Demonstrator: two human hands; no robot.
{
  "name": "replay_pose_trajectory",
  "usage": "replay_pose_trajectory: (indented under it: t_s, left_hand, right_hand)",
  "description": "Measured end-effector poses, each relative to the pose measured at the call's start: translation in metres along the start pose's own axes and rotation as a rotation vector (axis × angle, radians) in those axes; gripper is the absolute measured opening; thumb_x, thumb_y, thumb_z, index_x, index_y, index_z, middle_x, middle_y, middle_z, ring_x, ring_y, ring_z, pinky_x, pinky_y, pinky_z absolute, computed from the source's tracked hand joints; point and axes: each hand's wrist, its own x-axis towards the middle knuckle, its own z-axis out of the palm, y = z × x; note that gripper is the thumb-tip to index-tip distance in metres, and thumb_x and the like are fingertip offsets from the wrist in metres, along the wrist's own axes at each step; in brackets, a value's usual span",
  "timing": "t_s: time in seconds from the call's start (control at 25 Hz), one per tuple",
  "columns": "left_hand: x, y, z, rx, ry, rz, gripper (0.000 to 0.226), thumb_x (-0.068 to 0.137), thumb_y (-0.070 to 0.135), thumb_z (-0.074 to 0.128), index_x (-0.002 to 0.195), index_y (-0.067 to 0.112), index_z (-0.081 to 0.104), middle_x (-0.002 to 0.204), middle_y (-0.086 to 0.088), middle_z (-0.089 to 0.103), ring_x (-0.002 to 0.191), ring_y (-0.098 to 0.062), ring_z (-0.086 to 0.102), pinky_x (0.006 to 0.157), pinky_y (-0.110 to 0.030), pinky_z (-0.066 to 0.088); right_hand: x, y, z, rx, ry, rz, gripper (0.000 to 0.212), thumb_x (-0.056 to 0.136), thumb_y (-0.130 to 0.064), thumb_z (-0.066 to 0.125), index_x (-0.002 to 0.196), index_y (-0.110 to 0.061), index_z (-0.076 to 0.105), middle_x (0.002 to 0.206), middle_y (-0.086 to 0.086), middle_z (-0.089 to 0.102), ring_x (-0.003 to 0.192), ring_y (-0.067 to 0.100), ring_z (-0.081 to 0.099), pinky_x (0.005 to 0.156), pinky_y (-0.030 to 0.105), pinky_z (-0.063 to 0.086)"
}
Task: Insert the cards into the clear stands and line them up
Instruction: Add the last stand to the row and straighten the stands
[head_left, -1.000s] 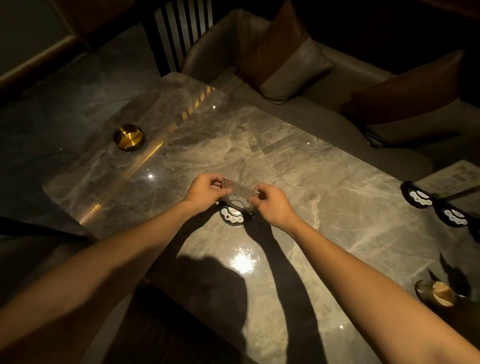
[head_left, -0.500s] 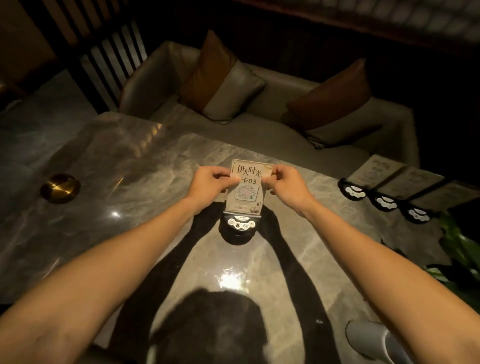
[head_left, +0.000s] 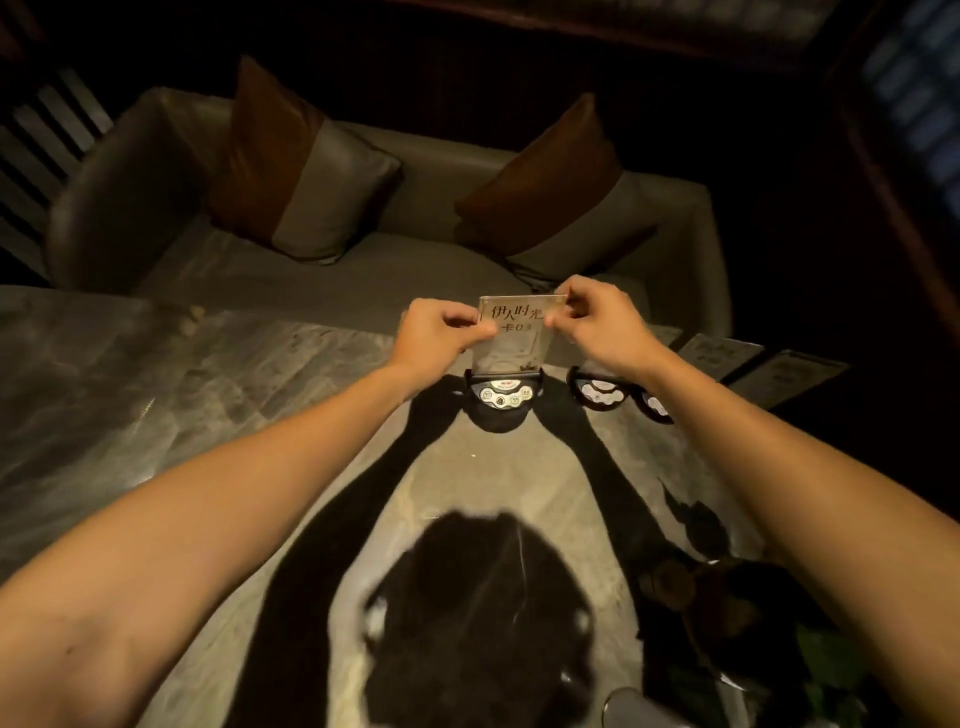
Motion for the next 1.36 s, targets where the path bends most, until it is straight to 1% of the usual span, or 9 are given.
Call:
replay_pose_trajectory:
  t_s: [0.12, 0.28, 0.4, 0.56, 0.68, 0.84, 1.04, 1.24, 1.36]
  left_hand:
    - [0.031, -0.012, 0.032, 0.005, 0.01, -0.027, 0.008, 0.084, 0.027, 0.081, 0.083, 0.034, 0.081, 0.086, 0.013, 0.079, 0.081, 0.0, 0.072, 0.07, -0.02, 0.057]
    - [0.063, -0.032, 0.064, -0.001, 0.013, -0.071, 0.013, 0.081, 0.023, 0.083, 0.08, 0.035, 0.08, 0.085, 0.011, 0.079, 0.077, -0.002, 0.07, 0.077, -0.026, 0.058]
    - [0.077, -0.042, 0.081, -0.033, -0.019, -0.103, 0.021, 0.081, 0.021, 0.084, 0.076, 0.041, 0.079, 0.088, 0.007, 0.08, 0.086, -0.01, 0.074, 0.083, -0.032, 0.061]
    - [0.088, -0.05, 0.093, -0.011, -0.037, -0.078, 0.025, 0.08, 0.023, 0.084, 0.073, 0.046, 0.078, 0.084, 0.014, 0.079, 0.085, -0.007, 0.075, 0.083, -0.029, 0.06]
    - [0.093, -0.054, 0.096, 0.002, -0.042, -0.073, 0.026, 0.079, 0.024, 0.085, 0.072, 0.047, 0.077, 0.084, 0.013, 0.079, 0.08, -0.003, 0.072, 0.085, -0.031, 0.06]
    - [0.097, -0.055, 0.099, 0.003, -0.028, -0.075, 0.021, 0.078, 0.02, 0.086, 0.074, 0.039, 0.077, 0.082, 0.01, 0.079, 0.077, -0.003, 0.071, 0.086, -0.031, 0.059]
    - [0.092, -0.059, 0.098, -0.003, -0.039, -0.082, 0.015, 0.079, 0.02, 0.086, 0.08, 0.034, 0.079, 0.082, 0.01, 0.078, 0.078, -0.004, 0.072, 0.083, -0.029, 0.058]
    - [0.094, -0.055, 0.099, 0.029, -0.064, -0.095, 0.014, 0.08, 0.02, 0.085, 0.08, 0.033, 0.079, 0.071, 0.02, 0.073, 0.066, 0.01, 0.064, 0.071, -0.016, 0.052]
    - [0.092, -0.053, 0.102, 0.008, -0.056, -0.11, 0.01, 0.081, 0.018, 0.084, 0.088, 0.025, 0.082, 0.076, 0.018, 0.074, 0.067, 0.01, 0.066, 0.072, -0.015, 0.052]
  right_hand:
    - [0.022, 0.03, -0.012, -0.125, -0.008, -0.037, 0.003, 0.094, -0.029, 0.063, 0.092, -0.029, 0.063, 0.098, -0.007, 0.069, 0.095, 0.017, 0.064, 0.075, 0.036, 0.055]
    - [0.043, 0.066, -0.02, -0.239, -0.054, -0.028, 0.005, 0.094, -0.031, 0.065, 0.092, -0.027, 0.065, 0.094, -0.007, 0.068, 0.09, 0.015, 0.064, 0.071, 0.036, 0.055]
    - [0.049, 0.086, -0.022, -0.238, -0.047, -0.008, 0.006, 0.093, -0.031, 0.066, 0.094, -0.026, 0.068, 0.095, -0.004, 0.07, 0.089, 0.015, 0.065, 0.074, 0.038, 0.057]
    - [0.05, 0.101, -0.021, -0.249, -0.064, 0.017, 0.006, 0.093, -0.031, 0.066, 0.097, -0.026, 0.069, 0.098, -0.002, 0.072, 0.091, 0.016, 0.064, 0.076, 0.036, 0.056]
    - [0.054, 0.105, -0.02, -0.267, -0.067, 0.028, 0.006, 0.093, -0.03, 0.067, 0.095, -0.024, 0.07, 0.101, 0.0, 0.073, 0.093, 0.019, 0.064, 0.079, 0.041, 0.055]
    - [0.058, 0.11, -0.017, -0.299, -0.073, 0.051, 0.01, 0.095, -0.028, 0.066, 0.099, -0.021, 0.07, 0.104, 0.004, 0.073, 0.094, 0.022, 0.065, 0.081, 0.045, 0.056]
    - [0.061, 0.117, -0.012, -0.308, -0.081, 0.048, 0.011, 0.096, -0.027, 0.065, 0.103, -0.021, 0.071, 0.104, 0.002, 0.072, 0.088, 0.018, 0.063, 0.072, 0.034, 0.051]
    - [0.063, 0.121, -0.01, -0.326, -0.052, 0.046, 0.012, 0.095, -0.03, 0.064, 0.1, -0.02, 0.071, 0.099, 0.001, 0.072, 0.067, 0.007, 0.056, 0.061, 0.029, 0.043]
    - [0.062, 0.122, -0.01, -0.33, -0.053, 0.061, 0.01, 0.095, -0.029, 0.065, 0.098, -0.021, 0.07, 0.098, 0.001, 0.072, 0.076, 0.013, 0.06, 0.066, 0.029, 0.046]
